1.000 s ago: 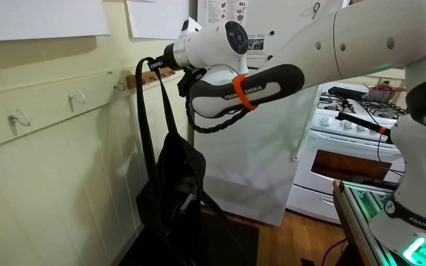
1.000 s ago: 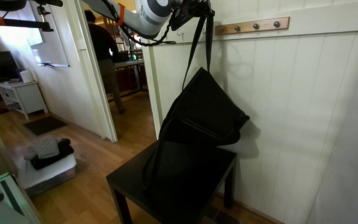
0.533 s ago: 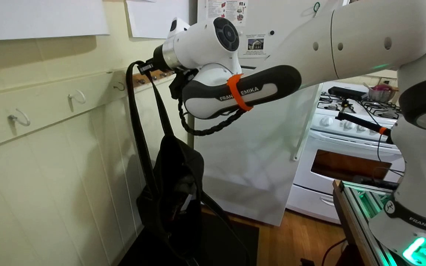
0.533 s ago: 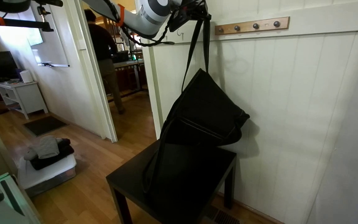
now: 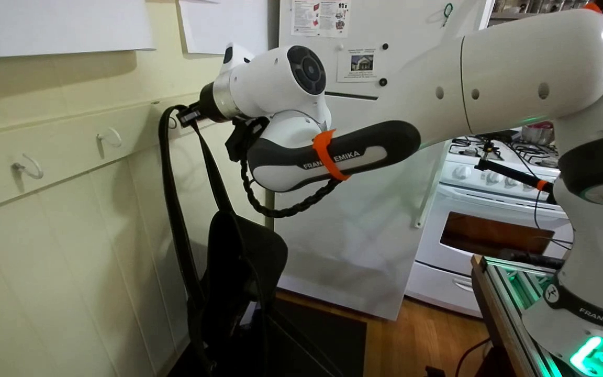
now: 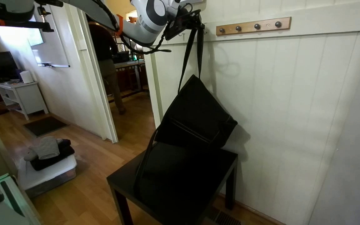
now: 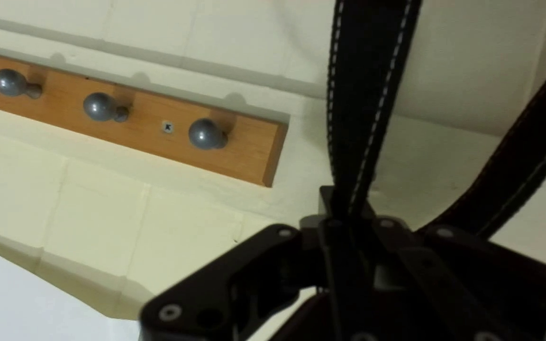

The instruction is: Put the bag on the hook

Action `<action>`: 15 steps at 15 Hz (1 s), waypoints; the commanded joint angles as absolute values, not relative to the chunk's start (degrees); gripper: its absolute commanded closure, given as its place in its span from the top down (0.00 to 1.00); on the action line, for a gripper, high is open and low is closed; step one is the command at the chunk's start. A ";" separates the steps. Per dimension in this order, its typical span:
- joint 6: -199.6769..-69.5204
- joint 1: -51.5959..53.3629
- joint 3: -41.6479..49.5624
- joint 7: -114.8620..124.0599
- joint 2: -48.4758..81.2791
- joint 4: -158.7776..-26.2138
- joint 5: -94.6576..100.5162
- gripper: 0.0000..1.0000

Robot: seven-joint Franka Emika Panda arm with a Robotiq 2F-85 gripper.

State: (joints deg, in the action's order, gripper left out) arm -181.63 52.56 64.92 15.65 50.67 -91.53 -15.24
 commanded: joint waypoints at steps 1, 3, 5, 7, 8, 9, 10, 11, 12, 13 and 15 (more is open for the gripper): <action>-181.78 52.24 64.71 16.74 50.31 -91.59 -13.74 0.07; -181.78 52.18 64.71 16.74 50.31 -91.53 -13.74 0.02; -182.24 52.28 65.61 17.33 51.14 -91.42 -13.84 0.02; -182.53 52.07 65.75 17.63 51.43 -91.02 -14.00 0.02; -182.52 51.98 65.86 17.67 51.49 -90.83 -14.00 0.02; -182.65 51.97 66.01 17.83 51.55 -90.69 -14.10 0.02; -182.92 51.86 66.19 18.04 51.68 -90.37 -14.24 0.02; -182.77 51.78 66.53 18.45 51.99 -89.92 -14.45 0.02; -182.62 51.50 66.39 18.67 51.89 -89.53 -14.49 0.02; -182.34 51.28 66.62 19.15 52.15 -89.05 -14.63 0.02; -181.76 50.65 66.74 19.80 52.59 -88.01 -14.76 0.02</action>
